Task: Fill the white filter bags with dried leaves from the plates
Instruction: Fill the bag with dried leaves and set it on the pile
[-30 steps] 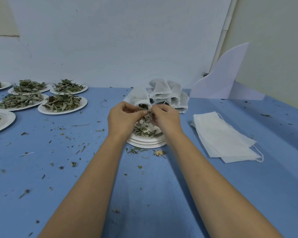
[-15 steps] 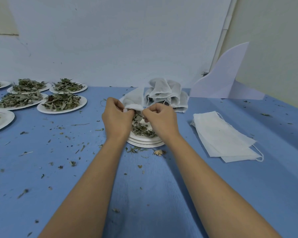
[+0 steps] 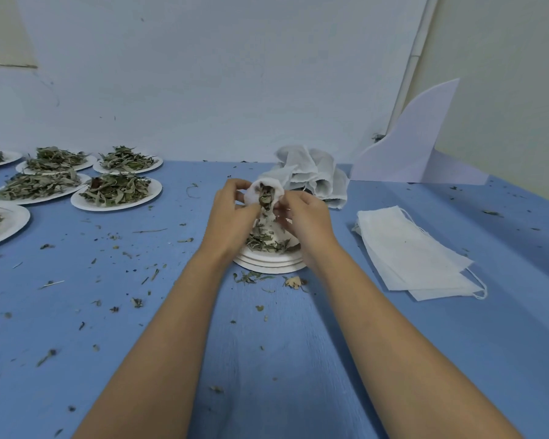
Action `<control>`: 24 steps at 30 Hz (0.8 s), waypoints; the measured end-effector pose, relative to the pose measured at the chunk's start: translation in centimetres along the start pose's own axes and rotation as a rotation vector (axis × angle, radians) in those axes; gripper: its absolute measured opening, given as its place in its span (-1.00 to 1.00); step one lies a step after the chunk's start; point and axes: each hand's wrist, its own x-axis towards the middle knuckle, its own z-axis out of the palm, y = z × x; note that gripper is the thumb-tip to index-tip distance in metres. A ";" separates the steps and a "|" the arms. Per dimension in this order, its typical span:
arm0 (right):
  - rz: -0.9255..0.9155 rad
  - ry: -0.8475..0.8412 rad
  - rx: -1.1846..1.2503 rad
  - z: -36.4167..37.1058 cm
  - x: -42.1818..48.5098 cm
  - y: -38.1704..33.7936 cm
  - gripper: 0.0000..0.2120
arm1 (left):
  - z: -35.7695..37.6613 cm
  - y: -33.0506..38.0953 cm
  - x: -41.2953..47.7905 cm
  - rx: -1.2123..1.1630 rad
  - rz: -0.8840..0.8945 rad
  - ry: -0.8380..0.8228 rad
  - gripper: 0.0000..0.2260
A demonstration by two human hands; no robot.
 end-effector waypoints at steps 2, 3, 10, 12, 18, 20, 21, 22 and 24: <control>0.038 -0.004 0.079 -0.1 0.1 -0.1 -0.84 | -0.3 0.2 -0.1 -0.054 -0.004 -0.101 -0.65; 0.049 -0.005 0.106 -0.1 0.1 -0.2 -0.85 | -0.4 0.2 -0.1 -0.075 -0.006 -0.138 -0.61; 0.062 -0.040 0.153 -0.2 -0.1 -0.5 -0.80 | -0.5 0.0 -0.3 -0.102 0.038 -0.123 -0.57; 0.046 -0.038 0.120 -0.1 -0.1 -0.4 -0.79 | -0.5 -0.1 -0.3 -0.080 0.046 -0.078 -0.63; 0.006 -0.049 -0.005 0.2 -0.2 0.0 -0.80 | -0.6 -0.9 -0.1 -0.016 0.004 0.006 -0.72; -0.007 -0.057 -0.038 0.3 -0.2 0.1 -0.81 | -0.6 -1.2 0.1 0.003 -0.015 0.031 -0.74; -0.014 -0.063 -0.064 0.5 -0.2 0.2 -0.82 | -0.6 -1.2 0.1 0.018 -0.011 0.053 -0.73; -0.026 -0.074 -0.098 0.6 -0.3 0.2 -0.83 | -0.6 -1.3 0.2 0.041 0.002 0.082 -0.73; -0.063 -0.098 -0.182 0.9 -0.4 0.2 -0.85 | -0.6 -1.2 0.3 0.085 0.036 0.142 -0.75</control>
